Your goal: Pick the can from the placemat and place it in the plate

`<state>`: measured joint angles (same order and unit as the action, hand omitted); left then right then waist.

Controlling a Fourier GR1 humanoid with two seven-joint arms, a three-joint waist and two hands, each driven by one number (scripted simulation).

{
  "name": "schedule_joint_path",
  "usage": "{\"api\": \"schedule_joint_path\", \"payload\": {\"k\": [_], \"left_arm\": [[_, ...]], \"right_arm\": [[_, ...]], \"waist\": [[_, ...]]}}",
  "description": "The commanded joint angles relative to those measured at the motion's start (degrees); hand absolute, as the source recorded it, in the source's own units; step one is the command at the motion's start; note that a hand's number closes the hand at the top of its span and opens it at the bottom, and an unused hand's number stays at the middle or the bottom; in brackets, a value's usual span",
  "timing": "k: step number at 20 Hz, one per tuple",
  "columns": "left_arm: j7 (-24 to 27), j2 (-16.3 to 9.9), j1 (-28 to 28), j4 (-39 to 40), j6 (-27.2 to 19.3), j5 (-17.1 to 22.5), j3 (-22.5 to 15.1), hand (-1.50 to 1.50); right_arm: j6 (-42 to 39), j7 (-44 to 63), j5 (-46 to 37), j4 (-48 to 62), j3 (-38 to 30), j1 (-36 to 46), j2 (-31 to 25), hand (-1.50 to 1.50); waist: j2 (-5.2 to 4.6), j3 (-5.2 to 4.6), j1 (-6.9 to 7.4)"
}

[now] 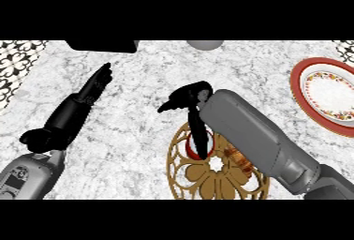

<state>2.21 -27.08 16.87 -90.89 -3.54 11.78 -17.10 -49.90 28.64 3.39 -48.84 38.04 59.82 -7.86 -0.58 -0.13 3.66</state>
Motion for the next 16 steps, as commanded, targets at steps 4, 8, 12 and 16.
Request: {"api": "schedule_joint_path", "payload": {"k": [4, 8, 12, 16], "left_arm": [[-1.29, -0.47, -1.82, -2.09, 0.98, 0.90, 1.58, 0.00], [-0.16, -0.85, -4.18, -3.96, 1.07, -0.20, 1.78, 0.00], [4.34, -0.37, -4.59, 0.29, 2.57, -1.15, 3.06, 0.00], [1.53, 0.00, -3.43, -0.96, 3.87, -0.13, 4.14, 0.00]], "right_arm": [[-14.21, 11.31, 7.28, 15.26, -2.97, 10.06, 6.46, -1.50], [-17.96, 9.88, 4.84, 20.08, -1.41, 14.06, 6.61, -1.50], [-18.96, 9.92, 3.82, 26.10, -2.80, 19.77, 6.96, -1.50], [-16.06, 7.64, 2.39, 30.58, -4.11, 20.42, 7.82, -1.50]], "waist": [[0.43, 0.03, -1.67], [0.14, 0.08, -1.05], [-0.04, 0.06, -1.51], [-0.10, 0.08, -1.41]]}}
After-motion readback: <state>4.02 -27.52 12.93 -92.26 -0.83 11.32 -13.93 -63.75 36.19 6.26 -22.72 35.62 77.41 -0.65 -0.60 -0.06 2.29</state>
